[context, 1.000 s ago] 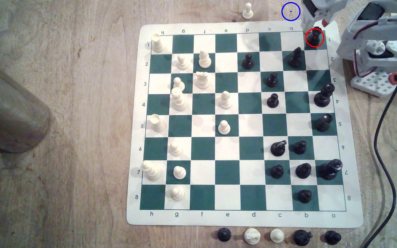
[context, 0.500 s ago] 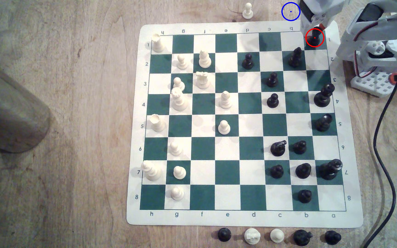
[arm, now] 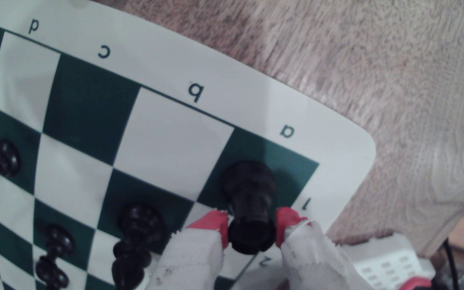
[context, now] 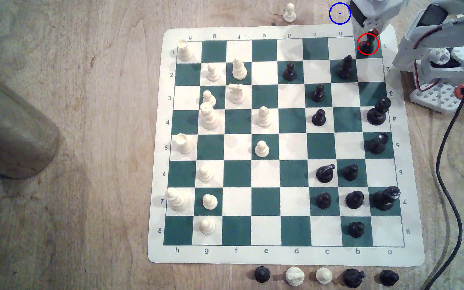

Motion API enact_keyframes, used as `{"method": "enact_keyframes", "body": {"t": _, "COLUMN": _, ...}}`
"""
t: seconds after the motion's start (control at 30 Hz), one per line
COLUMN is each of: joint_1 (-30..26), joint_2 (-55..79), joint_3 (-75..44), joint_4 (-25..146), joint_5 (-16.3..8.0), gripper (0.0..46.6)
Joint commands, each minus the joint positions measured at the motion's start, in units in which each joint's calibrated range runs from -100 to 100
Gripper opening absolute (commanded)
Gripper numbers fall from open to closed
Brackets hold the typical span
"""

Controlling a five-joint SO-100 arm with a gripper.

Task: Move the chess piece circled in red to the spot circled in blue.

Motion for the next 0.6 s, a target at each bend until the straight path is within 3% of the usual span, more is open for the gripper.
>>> {"method": "enact_keyframes", "body": {"t": 0.0, "joint_1": -1.3, "joint_2": -2.4, "joint_3": -2.1, "joint_4": 0.4, "joint_5": -0.6, "gripper": 0.3}}
{"method": "enact_keyframes", "body": {"t": 0.2, "joint_1": -2.5, "joint_2": -4.5, "joint_3": -8.4, "joint_4": 3.7, "joint_5": -0.9, "gripper": 0.3}}
{"method": "enact_keyframes", "body": {"t": 0.57, "joint_1": 2.7, "joint_2": 4.0, "joint_3": -17.9, "joint_4": -1.0, "joint_5": 1.9, "gripper": 0.3}}
